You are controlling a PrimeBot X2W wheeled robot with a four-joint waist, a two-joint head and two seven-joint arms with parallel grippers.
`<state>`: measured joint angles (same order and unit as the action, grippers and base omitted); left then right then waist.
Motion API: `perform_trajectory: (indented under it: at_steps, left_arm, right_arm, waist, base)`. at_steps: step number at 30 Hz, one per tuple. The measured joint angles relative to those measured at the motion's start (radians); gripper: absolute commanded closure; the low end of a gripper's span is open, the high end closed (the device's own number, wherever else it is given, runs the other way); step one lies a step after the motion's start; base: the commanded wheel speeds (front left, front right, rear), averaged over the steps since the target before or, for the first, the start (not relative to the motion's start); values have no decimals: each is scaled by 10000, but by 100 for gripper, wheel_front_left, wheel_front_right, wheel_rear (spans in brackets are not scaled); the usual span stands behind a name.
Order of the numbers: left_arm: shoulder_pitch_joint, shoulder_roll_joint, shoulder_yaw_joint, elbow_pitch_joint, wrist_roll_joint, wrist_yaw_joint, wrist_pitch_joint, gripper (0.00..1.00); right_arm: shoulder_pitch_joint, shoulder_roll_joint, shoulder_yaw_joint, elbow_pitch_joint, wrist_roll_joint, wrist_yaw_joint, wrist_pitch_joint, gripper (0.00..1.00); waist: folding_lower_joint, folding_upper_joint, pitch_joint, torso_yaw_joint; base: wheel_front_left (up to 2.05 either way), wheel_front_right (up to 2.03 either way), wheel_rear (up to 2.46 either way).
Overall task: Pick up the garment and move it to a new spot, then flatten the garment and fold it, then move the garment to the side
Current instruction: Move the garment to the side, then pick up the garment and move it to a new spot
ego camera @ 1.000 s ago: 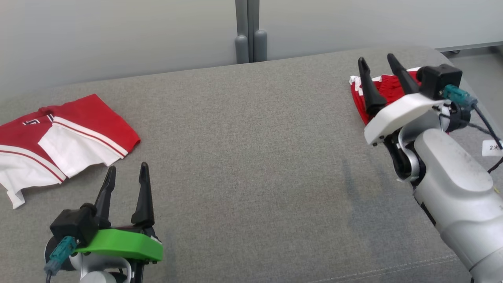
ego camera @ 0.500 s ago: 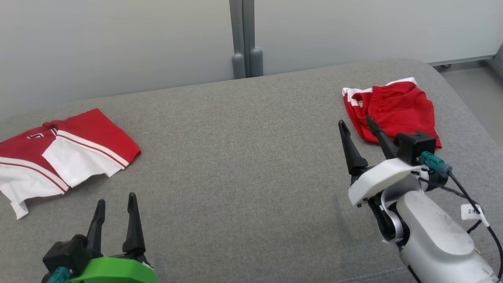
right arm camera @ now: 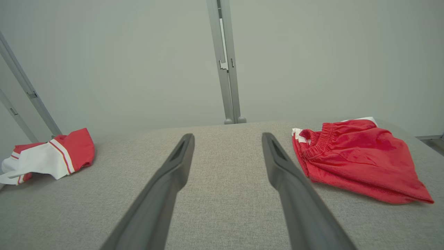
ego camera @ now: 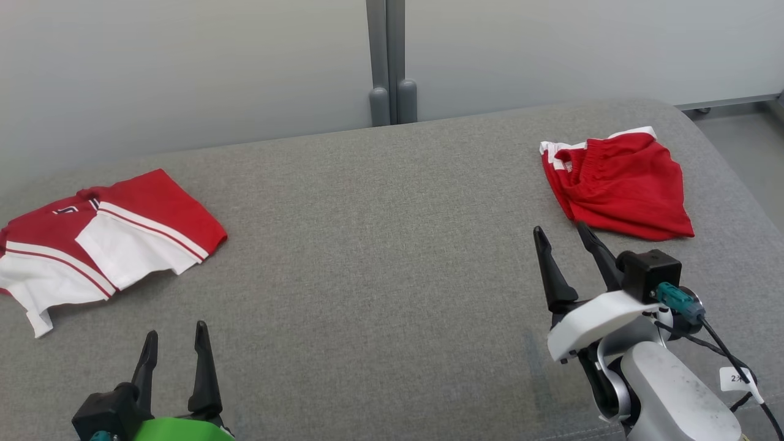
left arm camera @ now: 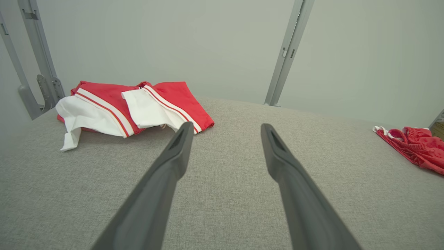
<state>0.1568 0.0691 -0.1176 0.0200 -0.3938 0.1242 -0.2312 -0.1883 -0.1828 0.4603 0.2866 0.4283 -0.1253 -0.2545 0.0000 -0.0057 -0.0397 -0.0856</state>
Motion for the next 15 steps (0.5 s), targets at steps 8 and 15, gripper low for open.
perform_trajectory:
  at_steps: [8, 15]
  left_arm:
    - [123, -102, 48, 31, 10, 0, -2, 0]
    - [128, -148, 2, 33, 10, 0, -2, 0]
  right_arm:
    - [535, 255, -278, -257, -366, 0, 0, 0]
    - [828, 322, -387, -481, -677, 0, 0, 0]
  waist:
    - [0, 0, -96, 67]
    - [0, 0, -151, 120]
  base:
    - [0, 0, 0]
    - [0, 0, 0]
